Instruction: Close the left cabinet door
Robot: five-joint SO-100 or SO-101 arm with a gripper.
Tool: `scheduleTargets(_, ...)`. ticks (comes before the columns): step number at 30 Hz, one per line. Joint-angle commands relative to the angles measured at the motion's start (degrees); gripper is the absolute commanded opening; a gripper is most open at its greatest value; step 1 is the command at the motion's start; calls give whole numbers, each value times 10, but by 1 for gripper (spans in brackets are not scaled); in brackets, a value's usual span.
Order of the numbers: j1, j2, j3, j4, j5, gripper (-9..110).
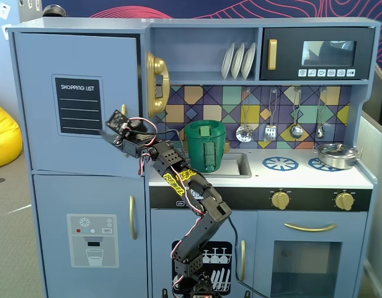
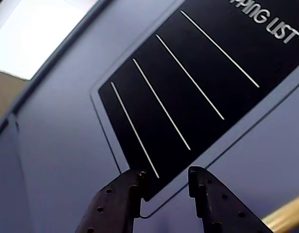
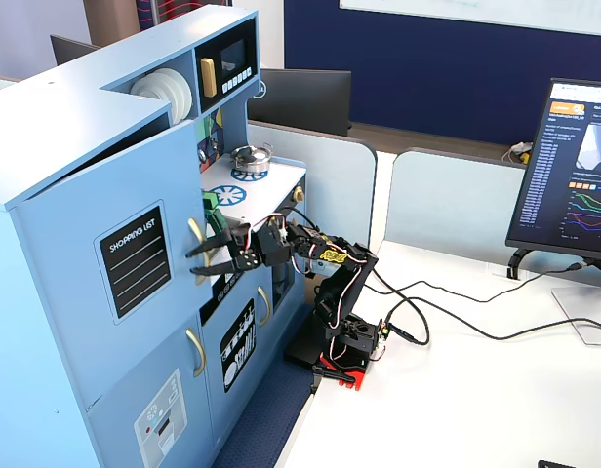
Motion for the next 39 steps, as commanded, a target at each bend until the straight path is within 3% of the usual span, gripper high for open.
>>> scheduleTargets(1, 63, -5, -15, -28, 34, 0)
scheduleTargets(6, 112, -25, -25, -38, 54, 0)
scheduleTargets(12, 99, 11, 1, -22, 61, 0)
scheduleTargets(20, -90, 130, 13, 106, 96, 0)
scheduleTargets(23, -105, 164, 32, 149, 64, 0)
scheduleTargets(27, -6, 203, 53, 207, 103, 0)
scheduleTargets(33, 230, 232, 90, 359, 185, 0)
scheduleTargets(39, 404, 291, 211, 500, 287, 0)
